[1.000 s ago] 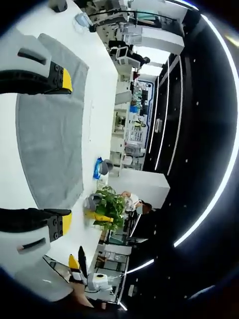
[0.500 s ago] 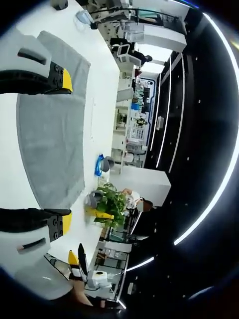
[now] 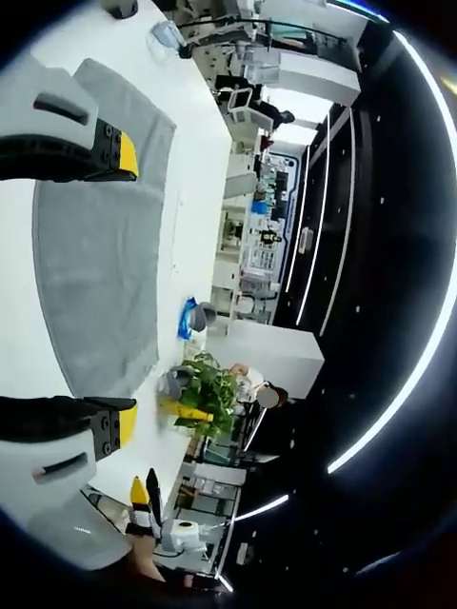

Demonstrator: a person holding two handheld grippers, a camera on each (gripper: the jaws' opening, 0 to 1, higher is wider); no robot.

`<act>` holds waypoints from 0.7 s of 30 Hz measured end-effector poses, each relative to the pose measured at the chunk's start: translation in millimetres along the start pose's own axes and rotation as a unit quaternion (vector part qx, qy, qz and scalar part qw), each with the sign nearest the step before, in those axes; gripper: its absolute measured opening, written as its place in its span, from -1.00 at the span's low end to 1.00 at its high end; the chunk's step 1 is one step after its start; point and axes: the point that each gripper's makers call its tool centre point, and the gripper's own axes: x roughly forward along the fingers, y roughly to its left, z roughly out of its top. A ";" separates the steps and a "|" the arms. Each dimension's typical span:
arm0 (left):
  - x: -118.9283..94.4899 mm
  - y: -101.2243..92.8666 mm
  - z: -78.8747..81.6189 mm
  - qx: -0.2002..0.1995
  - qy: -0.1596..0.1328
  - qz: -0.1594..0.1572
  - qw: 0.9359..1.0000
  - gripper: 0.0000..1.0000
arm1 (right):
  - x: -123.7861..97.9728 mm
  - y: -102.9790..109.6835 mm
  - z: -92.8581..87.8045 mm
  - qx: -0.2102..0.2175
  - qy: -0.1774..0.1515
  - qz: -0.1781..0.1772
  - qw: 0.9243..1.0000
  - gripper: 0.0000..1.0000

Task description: Fold the towel on the table until its edges align and the towel forms a compact rectangular stack.

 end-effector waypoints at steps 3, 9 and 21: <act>-2.2 2.7 4.3 0.003 -0.011 0.009 1.000 0.91 | -4.0 -5.9 5.9 0.012 -0.016 -0.012 1.000 0.44; -3.0 5.3 3.5 0.000 -0.009 0.018 1.000 0.89 | -1.8 -17.2 -16.1 0.039 0.032 -0.014 0.999 0.12; -4.0 9.4 1.5 0.005 -0.003 0.021 1.000 0.80 | 19.4 -12.6 -31.0 0.002 0.096 0.042 0.995 -0.77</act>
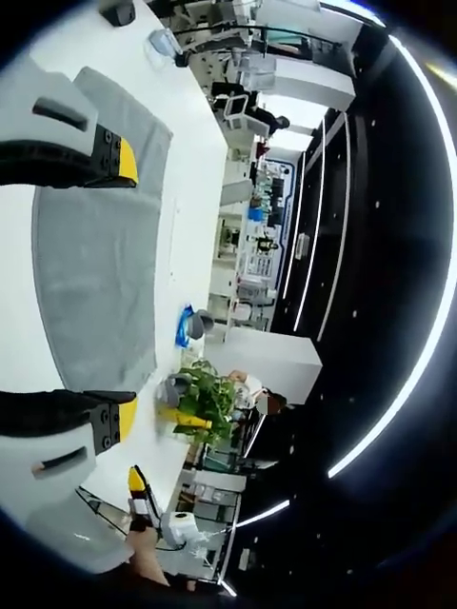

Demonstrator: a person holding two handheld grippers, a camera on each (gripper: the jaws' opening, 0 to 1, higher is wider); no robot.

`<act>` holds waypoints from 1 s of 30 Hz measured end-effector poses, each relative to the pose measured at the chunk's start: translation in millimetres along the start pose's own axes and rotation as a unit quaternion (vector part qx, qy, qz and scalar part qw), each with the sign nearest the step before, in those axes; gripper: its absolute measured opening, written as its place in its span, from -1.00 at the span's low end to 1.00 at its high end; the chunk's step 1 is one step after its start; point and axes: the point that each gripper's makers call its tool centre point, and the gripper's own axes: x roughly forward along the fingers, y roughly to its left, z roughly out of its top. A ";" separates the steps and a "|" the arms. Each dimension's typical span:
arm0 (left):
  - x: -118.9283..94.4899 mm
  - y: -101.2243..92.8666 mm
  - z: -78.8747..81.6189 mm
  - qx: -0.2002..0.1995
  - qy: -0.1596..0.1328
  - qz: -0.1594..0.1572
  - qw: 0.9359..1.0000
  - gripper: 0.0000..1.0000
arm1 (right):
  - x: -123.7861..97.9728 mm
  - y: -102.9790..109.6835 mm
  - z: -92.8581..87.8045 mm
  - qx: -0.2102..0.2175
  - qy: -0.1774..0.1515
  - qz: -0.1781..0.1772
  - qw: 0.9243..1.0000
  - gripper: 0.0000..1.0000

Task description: Fold the towel on the table until its edges align and the towel forms a compact rectangular stack.

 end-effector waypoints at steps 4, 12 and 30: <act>-0.3 1.1 0.0 -0.007 -0.002 0.001 1.000 0.79 | -4.8 0.8 2.2 -0.014 -0.008 -0.011 1.000 -0.72; 2.4 -5.2 -5.9 -0.004 0.015 -0.008 1.000 0.76 | -5.6 -1.1 6.2 -0.018 -0.019 -0.016 1.000 -0.57; 2.6 -47.2 -37.9 0.036 0.111 -0.123 0.986 -0.48 | 1.0 -34.1 -10.9 0.002 0.017 -0.053 0.998 -0.29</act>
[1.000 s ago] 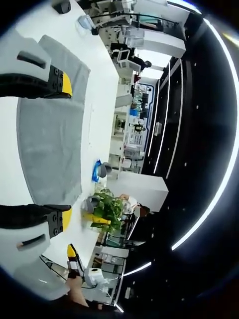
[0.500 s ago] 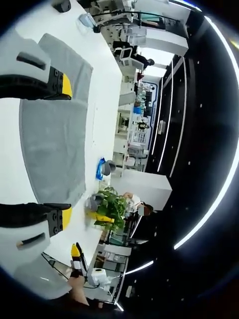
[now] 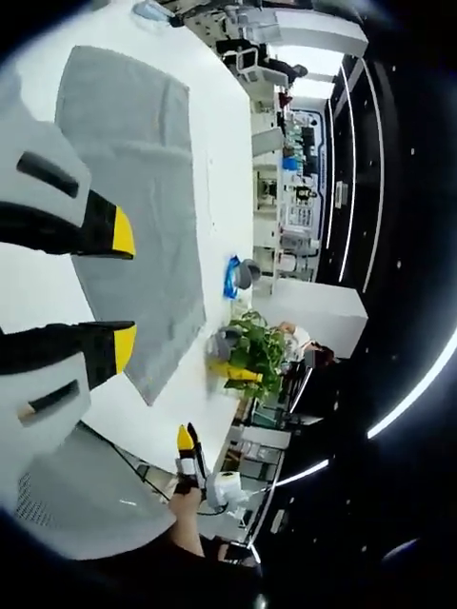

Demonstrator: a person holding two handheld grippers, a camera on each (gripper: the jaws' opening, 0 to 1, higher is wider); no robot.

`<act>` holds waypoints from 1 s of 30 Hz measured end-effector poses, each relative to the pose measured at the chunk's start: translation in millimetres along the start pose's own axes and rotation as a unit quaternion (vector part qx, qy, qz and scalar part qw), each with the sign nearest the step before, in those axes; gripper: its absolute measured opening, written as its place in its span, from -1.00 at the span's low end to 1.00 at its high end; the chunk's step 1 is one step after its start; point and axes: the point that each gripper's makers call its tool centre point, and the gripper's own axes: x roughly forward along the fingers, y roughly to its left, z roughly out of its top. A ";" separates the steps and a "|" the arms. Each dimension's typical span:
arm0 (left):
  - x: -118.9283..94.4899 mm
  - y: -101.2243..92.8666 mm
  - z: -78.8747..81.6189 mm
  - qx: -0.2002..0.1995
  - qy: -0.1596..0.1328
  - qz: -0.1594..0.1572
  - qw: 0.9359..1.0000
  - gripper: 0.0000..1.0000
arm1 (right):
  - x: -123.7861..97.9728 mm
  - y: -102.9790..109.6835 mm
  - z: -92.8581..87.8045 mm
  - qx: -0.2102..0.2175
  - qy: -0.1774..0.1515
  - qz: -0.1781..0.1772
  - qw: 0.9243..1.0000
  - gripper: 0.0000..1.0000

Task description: Fold the towel on the table until its edges align and the towel forms a compact rectangular stack.

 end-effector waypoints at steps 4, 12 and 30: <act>-1.9 0.2 3.0 -0.038 -0.011 -0.010 0.999 -0.50 | 12.4 -21.5 -19.1 -0.019 0.059 -0.017 0.998 -0.32; 0.2 -4.9 -1.2 -0.051 0.005 -0.019 0.999 -0.57 | 30.2 -43.3 -47.5 -0.009 0.133 -0.024 0.991 -0.52; 44.5 -43.2 65.6 0.033 0.007 -0.096 0.995 -0.59 | 56.6 -44.3 -83.3 0.095 0.200 0.000 0.975 -0.88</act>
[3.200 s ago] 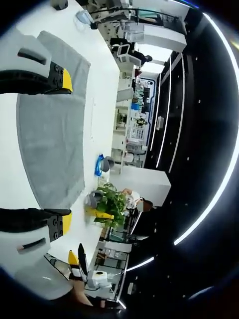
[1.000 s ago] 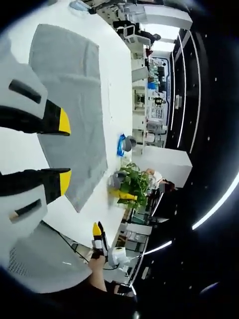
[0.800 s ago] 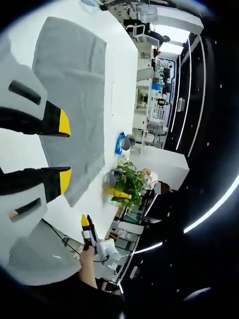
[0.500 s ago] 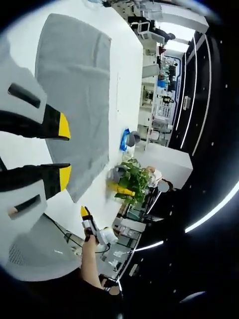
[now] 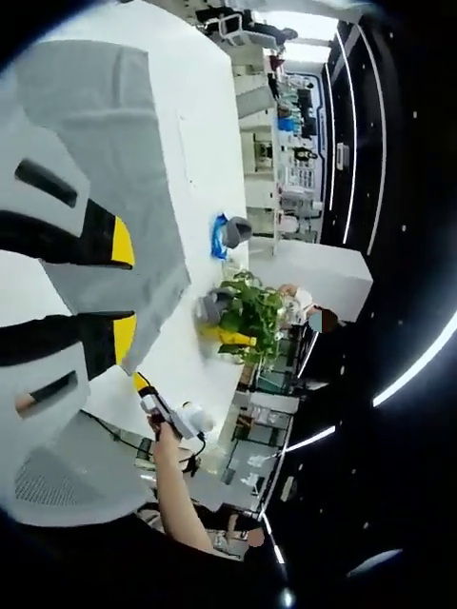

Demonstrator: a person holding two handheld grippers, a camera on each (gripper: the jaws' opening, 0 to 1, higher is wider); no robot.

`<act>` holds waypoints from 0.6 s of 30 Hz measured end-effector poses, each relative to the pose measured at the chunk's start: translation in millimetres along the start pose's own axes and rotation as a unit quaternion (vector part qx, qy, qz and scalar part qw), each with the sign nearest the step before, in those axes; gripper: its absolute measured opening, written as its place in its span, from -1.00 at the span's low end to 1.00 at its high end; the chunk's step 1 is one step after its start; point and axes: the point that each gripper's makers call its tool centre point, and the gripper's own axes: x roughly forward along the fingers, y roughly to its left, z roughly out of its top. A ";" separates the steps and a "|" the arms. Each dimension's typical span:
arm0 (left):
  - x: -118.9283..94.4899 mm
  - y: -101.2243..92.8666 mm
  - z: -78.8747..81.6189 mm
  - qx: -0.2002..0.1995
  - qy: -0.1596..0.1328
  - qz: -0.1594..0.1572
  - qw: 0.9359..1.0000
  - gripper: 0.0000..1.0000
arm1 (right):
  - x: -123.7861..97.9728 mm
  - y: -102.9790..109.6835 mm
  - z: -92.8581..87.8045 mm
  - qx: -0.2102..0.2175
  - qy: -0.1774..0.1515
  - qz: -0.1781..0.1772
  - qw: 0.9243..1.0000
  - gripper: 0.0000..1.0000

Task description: Fold the towel on the table until its edges align and the towel forms a compact rectangular stack.

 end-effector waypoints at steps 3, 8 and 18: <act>14.0 -10.8 5.2 0.015 0.008 -0.031 0.999 -0.56 | 1.3 3.5 2.0 0.014 -0.009 0.002 1.000 -0.88; 35.7 -20.2 9.9 0.047 0.031 -0.067 0.996 -0.46 | 1.8 7.4 -0.5 -0.012 -0.002 -0.005 1.000 -0.92; 88.7 -62.6 -11.6 0.122 0.089 -0.150 0.977 -0.46 | -27.0 46.8 24.2 0.171 -0.102 0.120 0.973 -1.00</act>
